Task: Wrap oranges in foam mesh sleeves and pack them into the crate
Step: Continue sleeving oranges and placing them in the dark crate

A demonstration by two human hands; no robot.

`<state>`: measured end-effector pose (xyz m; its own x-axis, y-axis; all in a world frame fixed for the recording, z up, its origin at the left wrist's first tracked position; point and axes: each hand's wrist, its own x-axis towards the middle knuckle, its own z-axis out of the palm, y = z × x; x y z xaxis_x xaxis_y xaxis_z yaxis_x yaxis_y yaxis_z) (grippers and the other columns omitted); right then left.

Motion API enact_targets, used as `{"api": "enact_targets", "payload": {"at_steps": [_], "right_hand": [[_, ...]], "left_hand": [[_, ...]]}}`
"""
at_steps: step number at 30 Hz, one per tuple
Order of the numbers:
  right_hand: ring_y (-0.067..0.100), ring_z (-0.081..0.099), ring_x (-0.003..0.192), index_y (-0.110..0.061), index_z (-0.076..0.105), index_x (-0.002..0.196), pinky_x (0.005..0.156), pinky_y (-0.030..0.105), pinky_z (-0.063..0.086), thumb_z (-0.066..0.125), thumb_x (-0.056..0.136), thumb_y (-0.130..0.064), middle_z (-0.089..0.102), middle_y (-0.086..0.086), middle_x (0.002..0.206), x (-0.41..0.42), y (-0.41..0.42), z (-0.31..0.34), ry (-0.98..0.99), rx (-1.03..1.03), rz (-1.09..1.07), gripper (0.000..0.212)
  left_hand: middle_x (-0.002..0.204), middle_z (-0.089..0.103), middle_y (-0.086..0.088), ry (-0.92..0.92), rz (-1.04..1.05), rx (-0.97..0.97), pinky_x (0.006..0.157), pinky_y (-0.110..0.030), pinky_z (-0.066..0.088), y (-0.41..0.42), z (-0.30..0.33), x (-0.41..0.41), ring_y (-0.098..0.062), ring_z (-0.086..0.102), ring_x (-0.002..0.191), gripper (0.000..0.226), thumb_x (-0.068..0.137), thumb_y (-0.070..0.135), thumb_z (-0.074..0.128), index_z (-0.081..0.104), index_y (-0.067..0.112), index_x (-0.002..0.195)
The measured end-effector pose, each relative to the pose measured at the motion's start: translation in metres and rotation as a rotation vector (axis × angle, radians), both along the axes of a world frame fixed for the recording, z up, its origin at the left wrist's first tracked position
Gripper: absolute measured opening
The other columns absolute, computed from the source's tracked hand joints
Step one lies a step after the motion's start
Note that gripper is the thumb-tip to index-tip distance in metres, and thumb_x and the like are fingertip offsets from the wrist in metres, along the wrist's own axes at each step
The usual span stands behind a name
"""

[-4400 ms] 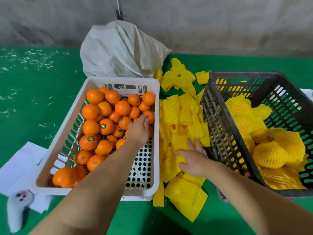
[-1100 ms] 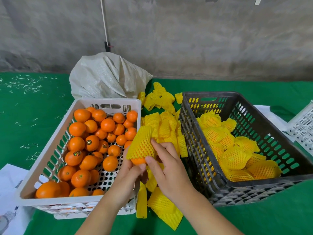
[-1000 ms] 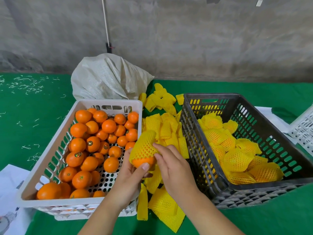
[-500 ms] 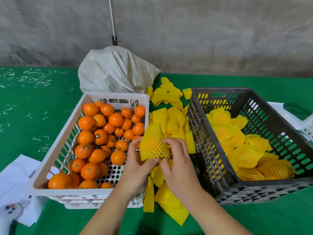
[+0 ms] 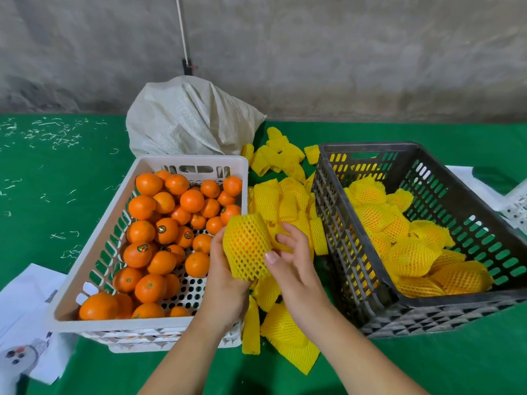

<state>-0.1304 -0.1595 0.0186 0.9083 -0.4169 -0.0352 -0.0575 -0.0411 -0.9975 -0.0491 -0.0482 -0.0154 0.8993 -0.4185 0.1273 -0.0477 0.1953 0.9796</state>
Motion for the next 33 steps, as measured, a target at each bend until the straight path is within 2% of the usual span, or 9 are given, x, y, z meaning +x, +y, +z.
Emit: {"api": "enact_targets", "payload": {"at_steps": [6, 14, 17, 19, 21, 24, 26, 30, 33], "right_hand": [[-0.005, 0.068, 0.095, -0.041, 0.057, 0.120, 0.071, 0.015, 0.056, 0.080, 0.086, -0.023, 0.068, -0.026, 0.100, 0.013, 0.002, 0.004, -0.003, 0.102, -0.110, 0.045], [0.012, 0.073, 0.097, -0.030, 0.070, 0.114, 0.084, 0.034, 0.061, 0.082, 0.084, -0.025, 0.076, -0.006, 0.104, 0.004, -0.010, 0.002, -0.011, 0.206, -0.237, 0.033], [0.009, 0.073, 0.091, -0.035, 0.069, 0.111, 0.078, 0.029, 0.060, 0.082, 0.082, -0.036, 0.076, -0.010, 0.100, -0.017, -0.067, 0.020, -0.022, 0.044, -0.340, 0.031], [0.002, 0.067, 0.071, -0.037, 0.066, 0.108, 0.061, 0.017, 0.052, 0.081, 0.083, -0.040, 0.072, -0.016, 0.086, -0.041, -0.122, 0.037, 0.022, -0.194, -0.449, 0.029], [0.005, 0.059, 0.060, -0.031, 0.063, 0.110, 0.055, 0.022, 0.047, 0.081, 0.084, -0.037, 0.066, -0.015, 0.079, -0.068, -0.178, 0.045, 0.179, -0.532, -0.529, 0.032], [0.032, 0.063, 0.106, -0.026, 0.051, 0.140, 0.086, 0.042, 0.051, 0.080, 0.084, -0.038, 0.057, 0.010, 0.133, -0.109, -0.247, 0.032, 0.534, -0.772, -0.684, 0.064], [0.040, 0.043, 0.137, -0.029, 0.024, 0.158, 0.109, 0.055, 0.041, 0.073, 0.089, -0.046, 0.033, 0.013, 0.158, -0.129, -0.267, 0.019, 0.671, -0.720, -0.750, 0.086], [0.023, 0.008, 0.158, -0.032, 0.004, 0.163, 0.127, 0.049, 0.009, 0.051, 0.096, -0.053, 0.010, 0.000, 0.171, -0.140, -0.269, -0.013, 0.855, -0.909, -0.696, 0.084], [0.019, 0.003, 0.158, -0.033, 0.006, 0.163, 0.128, 0.046, 0.006, 0.045, 0.093, -0.057, 0.003, -0.002, 0.172, -0.137, -0.266, -0.018, 0.945, -0.925, -0.654, 0.084]], "left_hand": [[0.130, 0.060, 0.009, -0.256, -0.132, 0.196, 0.098, -0.026, 0.053, 0.001, -0.012, 0.000, -0.015, 0.061, 0.124, 0.074, 0.082, 0.002, 0.085, 0.053, 0.040, 0.137], [0.141, 0.044, 0.015, -0.415, -0.280, 0.360, 0.107, -0.019, 0.042, 0.000, -0.023, 0.003, -0.008, 0.047, 0.134, 0.082, 0.078, 0.039, 0.086, 0.040, 0.042, 0.146], [0.142, 0.046, 0.026, -0.384, -0.276, 0.426, 0.098, -0.014, 0.045, 0.001, -0.023, 0.000, -0.003, 0.051, 0.128, 0.077, 0.084, 0.062, 0.077, 0.034, 0.054, 0.147], [0.138, 0.052, 0.024, -0.368, -0.230, 0.438, 0.085, -0.020, 0.052, 0.000, -0.023, -0.002, -0.006, 0.057, 0.119, 0.060, 0.089, 0.060, 0.071, 0.038, 0.061, 0.140], [0.132, 0.057, 0.024, -0.367, -0.217, 0.441, 0.075, -0.028, 0.055, -0.002, -0.023, -0.003, -0.008, 0.060, 0.113, 0.052, 0.090, 0.052, 0.070, 0.044, 0.061, 0.134], [0.127, 0.059, 0.025, -0.341, -0.235, 0.451, 0.075, -0.035, 0.057, -0.006, -0.023, -0.002, -0.006, 0.061, 0.109, 0.047, 0.090, 0.045, 0.068, 0.049, 0.056, 0.131], [0.125, 0.060, 0.025, -0.319, -0.231, 0.456, 0.077, -0.036, 0.058, -0.005, -0.022, -0.002, -0.004, 0.061, 0.108, 0.045, 0.090, 0.044, 0.068, 0.051, 0.052, 0.131], [0.127, 0.062, 0.018, -0.284, -0.228, 0.435, 0.081, -0.033, 0.054, -0.005, -0.022, -0.002, -0.006, 0.063, 0.104, 0.042, 0.090, 0.040, 0.068, 0.056, 0.045, 0.130], [0.126, 0.063, 0.018, -0.249, -0.214, 0.441, 0.085, -0.032, 0.050, -0.005, -0.022, 0.000, -0.007, 0.063, 0.103, 0.039, 0.092, 0.036, 0.068, 0.058, 0.043, 0.129]]}}
